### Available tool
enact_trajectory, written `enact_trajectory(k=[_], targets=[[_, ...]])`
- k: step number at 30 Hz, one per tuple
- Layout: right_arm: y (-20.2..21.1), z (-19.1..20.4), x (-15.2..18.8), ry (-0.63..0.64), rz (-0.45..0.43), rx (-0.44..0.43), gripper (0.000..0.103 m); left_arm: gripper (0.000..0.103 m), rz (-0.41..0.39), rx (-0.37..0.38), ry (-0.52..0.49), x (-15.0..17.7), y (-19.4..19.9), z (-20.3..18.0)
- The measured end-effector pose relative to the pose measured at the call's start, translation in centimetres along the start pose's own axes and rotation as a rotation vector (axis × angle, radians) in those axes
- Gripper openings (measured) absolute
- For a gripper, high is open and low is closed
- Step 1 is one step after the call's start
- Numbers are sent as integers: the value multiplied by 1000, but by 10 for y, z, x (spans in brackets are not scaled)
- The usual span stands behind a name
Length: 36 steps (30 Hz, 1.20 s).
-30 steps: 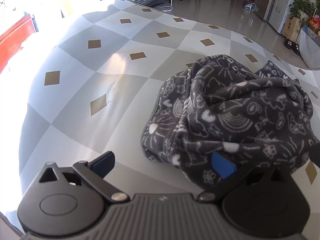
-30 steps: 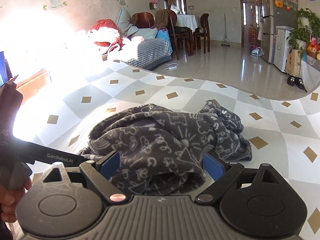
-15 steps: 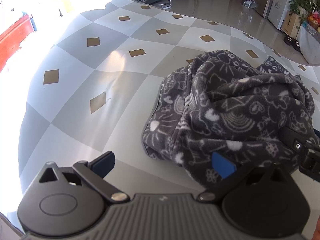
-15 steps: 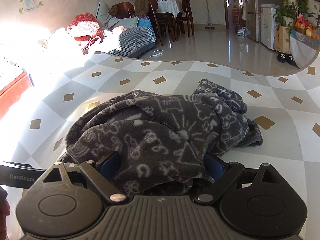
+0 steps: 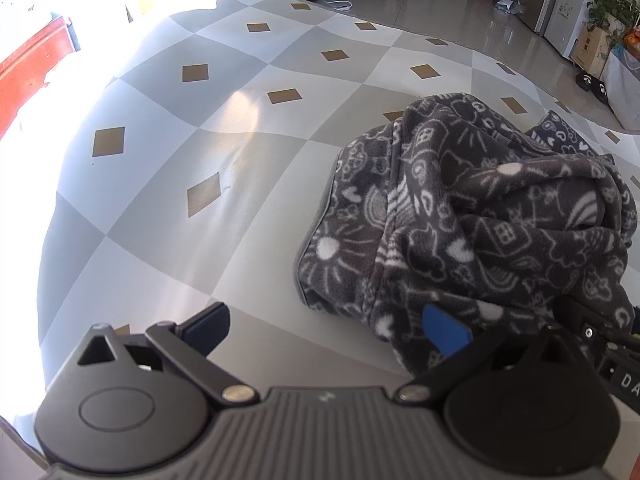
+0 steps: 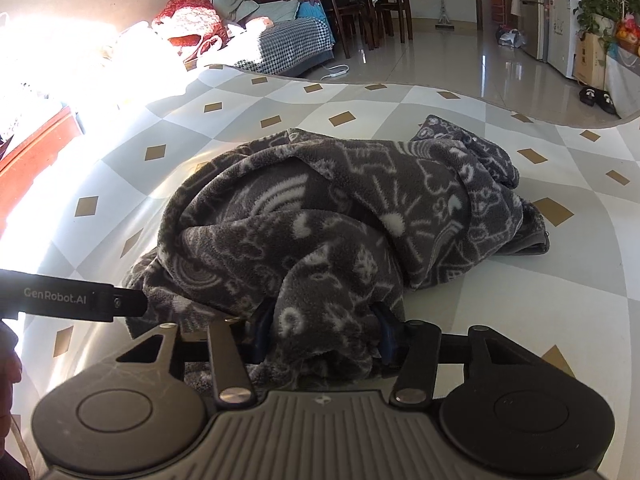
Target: Fold clothes
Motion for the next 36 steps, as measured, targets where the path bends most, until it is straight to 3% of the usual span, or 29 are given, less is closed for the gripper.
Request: enact_trajectory(k=[6,16,29,36], targets=[[12,-3,14,41,26,14,41,103,-13,16,-15,-1,3,-2],[49,-6,52,94,77,43,41,103,-31,40,-75,20,16,-6],[98,3,104,38,75,85,41,103,3,97,-65,95,30,-9],[116,7,106,39,32,129,53,103,29,129,35,118,36,2]])
Point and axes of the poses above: each gripper's, at about its wrist camera, not at the fingertips, and y roughly against the way its jaws point, z to its left, x to its underside, the point moved 9 cm from there along -y, roughly the way its jaws point, and after that the axes turned 4 degrees about -y, right-handed, at the moved point
